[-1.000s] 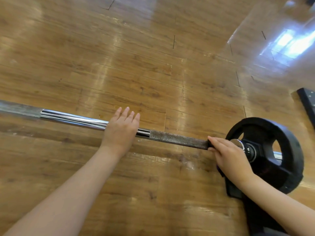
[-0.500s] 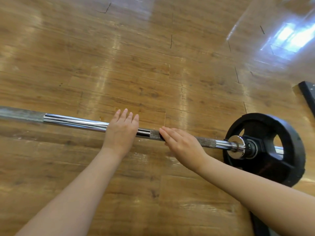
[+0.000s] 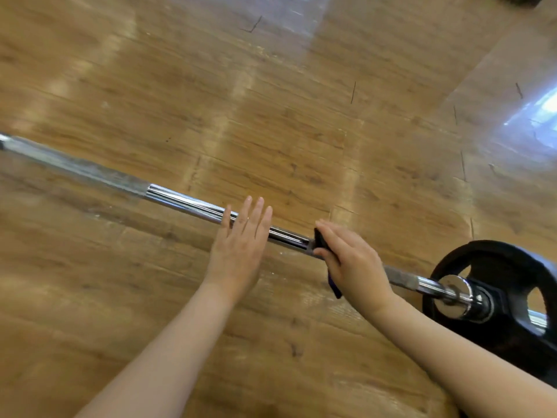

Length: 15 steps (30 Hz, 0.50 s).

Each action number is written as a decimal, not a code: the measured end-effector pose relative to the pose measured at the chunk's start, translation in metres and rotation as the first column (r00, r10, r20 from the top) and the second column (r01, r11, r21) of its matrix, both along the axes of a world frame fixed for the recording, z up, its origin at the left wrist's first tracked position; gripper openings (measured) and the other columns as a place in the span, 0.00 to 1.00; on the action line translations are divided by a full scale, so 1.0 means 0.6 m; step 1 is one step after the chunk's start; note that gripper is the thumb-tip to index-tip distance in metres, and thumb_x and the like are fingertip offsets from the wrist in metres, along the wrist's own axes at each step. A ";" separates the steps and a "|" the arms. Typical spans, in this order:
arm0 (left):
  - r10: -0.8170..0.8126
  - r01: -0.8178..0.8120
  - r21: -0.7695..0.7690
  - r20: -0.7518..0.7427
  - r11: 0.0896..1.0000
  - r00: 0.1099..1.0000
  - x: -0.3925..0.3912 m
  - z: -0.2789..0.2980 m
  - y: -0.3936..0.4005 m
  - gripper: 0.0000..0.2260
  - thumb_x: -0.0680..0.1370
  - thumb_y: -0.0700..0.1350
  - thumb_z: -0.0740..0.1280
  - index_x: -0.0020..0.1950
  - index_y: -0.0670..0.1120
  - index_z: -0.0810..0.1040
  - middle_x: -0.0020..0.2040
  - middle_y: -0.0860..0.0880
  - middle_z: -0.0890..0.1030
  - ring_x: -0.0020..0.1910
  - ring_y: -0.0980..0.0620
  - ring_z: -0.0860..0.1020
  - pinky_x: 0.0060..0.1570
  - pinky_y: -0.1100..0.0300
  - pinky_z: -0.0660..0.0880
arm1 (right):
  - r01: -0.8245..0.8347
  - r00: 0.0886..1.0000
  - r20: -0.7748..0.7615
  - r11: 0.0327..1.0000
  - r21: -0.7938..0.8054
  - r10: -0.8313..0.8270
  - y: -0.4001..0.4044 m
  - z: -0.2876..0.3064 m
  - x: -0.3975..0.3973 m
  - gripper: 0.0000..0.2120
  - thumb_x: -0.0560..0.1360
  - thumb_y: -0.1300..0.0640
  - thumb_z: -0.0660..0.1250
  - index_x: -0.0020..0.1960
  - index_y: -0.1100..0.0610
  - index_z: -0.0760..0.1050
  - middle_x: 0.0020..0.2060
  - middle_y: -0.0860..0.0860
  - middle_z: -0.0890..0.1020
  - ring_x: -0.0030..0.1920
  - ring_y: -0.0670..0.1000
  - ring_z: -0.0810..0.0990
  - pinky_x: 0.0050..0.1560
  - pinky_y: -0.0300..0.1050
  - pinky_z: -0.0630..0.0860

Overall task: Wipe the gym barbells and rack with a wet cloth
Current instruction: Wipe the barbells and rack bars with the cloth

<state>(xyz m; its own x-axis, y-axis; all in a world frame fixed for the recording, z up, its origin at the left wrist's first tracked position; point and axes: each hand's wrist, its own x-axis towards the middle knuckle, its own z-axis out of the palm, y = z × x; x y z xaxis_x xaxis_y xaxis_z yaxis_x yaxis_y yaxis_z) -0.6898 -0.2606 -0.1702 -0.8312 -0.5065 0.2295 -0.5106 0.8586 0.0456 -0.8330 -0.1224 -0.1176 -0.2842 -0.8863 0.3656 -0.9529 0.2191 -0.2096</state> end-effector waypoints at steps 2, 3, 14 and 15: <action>0.066 -0.067 0.036 0.040 0.997 0.997 0.037 0.002 -0.006 0.37 0.64 0.39 0.72 0.71 0.39 0.62 0.70 0.40 0.69 0.70 0.40 0.67 0.68 0.44 0.55 | -0.081 0.996 0.028 0.997 0.001 0.081 -0.067 -0.012 0.028 0.19 0.74 0.54 0.61 0.56 0.67 0.78 0.53 0.60 0.82 0.55 0.56 0.78 0.57 0.43 0.72; 0.095 -0.098 0.044 0.057 0.994 0.994 0.052 0.007 -0.008 0.38 0.63 0.39 0.73 0.71 0.39 0.63 0.71 0.40 0.69 0.70 0.40 0.67 0.68 0.44 0.56 | -0.105 0.994 0.036 0.994 0.023 0.104 -0.089 -0.021 0.038 0.19 0.74 0.53 0.61 0.55 0.66 0.79 0.52 0.59 0.82 0.54 0.58 0.79 0.56 0.46 0.74; 0.354 -0.371 0.071 0.184 0.926 0.917 0.163 0.111 -0.043 0.42 0.58 0.43 0.78 0.69 0.36 0.69 0.68 0.39 0.71 0.68 0.41 0.70 0.66 0.45 0.62 | -0.075 0.997 -0.037 0.997 -0.015 0.074 -0.102 -0.053 0.064 0.18 0.74 0.57 0.57 0.52 0.69 0.80 0.44 0.61 0.83 0.41 0.59 0.83 0.41 0.50 0.80; 0.370 -0.392 0.075 0.204 0.917 0.906 0.168 0.126 -0.043 0.41 0.62 0.44 0.76 0.72 0.36 0.65 0.71 0.39 0.67 0.71 0.41 0.66 0.68 0.46 0.59 | -0.081 0.996 -0.042 0.997 -0.008 0.080 -0.101 -0.055 0.064 0.19 0.74 0.57 0.56 0.52 0.69 0.79 0.44 0.61 0.83 0.42 0.60 0.83 0.43 0.52 0.80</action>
<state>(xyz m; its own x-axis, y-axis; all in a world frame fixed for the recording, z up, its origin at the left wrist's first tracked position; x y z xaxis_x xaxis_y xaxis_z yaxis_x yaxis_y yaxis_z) -0.5893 -0.2861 -0.0945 -0.5914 -0.8062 0.0162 -0.8063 0.5915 0.0050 -0.7945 -0.1828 -0.1506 -0.1963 -0.9021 0.3842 -0.9753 0.1394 -0.1711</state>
